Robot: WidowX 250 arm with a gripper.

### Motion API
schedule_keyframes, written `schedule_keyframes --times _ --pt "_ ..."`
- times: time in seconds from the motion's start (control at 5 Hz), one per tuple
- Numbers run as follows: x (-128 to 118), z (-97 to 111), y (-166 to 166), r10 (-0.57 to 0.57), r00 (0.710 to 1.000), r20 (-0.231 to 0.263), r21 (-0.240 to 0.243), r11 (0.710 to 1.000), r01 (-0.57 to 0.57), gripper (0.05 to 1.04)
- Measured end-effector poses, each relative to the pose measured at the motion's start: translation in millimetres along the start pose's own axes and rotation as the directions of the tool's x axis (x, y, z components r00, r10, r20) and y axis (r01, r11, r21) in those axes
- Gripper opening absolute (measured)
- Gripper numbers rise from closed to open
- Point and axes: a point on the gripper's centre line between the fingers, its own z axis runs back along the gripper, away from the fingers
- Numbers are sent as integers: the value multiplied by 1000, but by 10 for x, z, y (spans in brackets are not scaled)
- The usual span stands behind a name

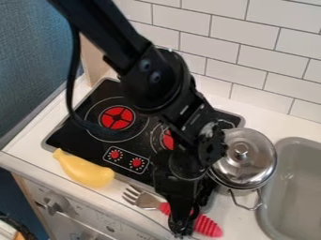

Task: Move the red fork to the left upper burner

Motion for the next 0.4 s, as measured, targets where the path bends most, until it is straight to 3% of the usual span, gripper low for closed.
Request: schedule_keyframes --times 0.2,0.4 --pt "-23 -21 -53 -1 999 -48 -37 999 -1 745" --pt "-4 -34 -76 -19 999 -51 -72 997 15 530"
